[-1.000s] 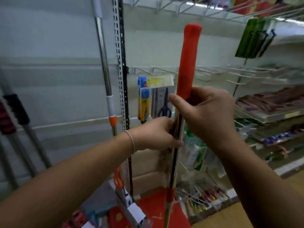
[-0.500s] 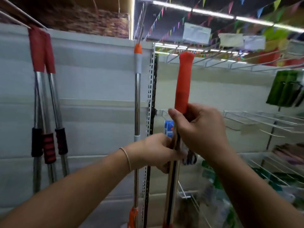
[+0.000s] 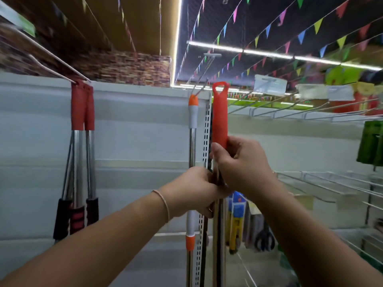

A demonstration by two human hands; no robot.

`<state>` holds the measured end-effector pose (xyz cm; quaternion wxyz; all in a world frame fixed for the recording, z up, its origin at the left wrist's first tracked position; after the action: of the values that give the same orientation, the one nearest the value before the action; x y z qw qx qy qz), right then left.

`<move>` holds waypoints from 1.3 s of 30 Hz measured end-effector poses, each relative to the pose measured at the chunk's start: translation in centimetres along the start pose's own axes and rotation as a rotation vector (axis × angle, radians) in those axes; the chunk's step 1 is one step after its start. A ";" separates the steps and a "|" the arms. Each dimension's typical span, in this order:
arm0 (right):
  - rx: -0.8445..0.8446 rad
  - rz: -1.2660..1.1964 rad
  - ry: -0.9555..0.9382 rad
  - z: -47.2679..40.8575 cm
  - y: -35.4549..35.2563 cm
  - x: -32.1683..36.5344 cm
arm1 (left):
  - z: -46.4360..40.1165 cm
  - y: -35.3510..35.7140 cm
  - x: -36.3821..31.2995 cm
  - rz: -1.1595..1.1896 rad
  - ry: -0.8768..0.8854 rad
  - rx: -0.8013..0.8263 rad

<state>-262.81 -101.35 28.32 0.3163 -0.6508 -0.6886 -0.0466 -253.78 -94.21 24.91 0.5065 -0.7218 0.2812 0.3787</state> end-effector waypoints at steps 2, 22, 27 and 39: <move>-0.011 0.011 -0.010 -0.7 0.9 0.4 | -0.2 -0.9 0.0 0.004 -0.010 -0.011; -0.005 -0.067 0.044 -7.8 5.4 -2.7 | -6.6 -4.9 1.3 0.004 -0.049 -0.155; 0.039 -0.083 0.094 -9.6 7.5 -5.0 | -8.6 -4.9 2.7 0.020 -0.050 -0.210; 0.111 -0.067 0.225 -14.5 11.4 -8.4 | -13.4 -5.2 5.1 -0.051 -0.078 -0.509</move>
<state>-247.18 -113.83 31.72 0.4253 -0.5998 -0.6715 -0.0919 -243.34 -105.26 26.07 0.3281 -0.8178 0.1390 0.4518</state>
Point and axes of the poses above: each hand's wrist, its own z-axis away from the middle knuckle, its own y-axis out of the palm, x = y × z, the point moved 2 cm from there along -z, towards the middle knuckle
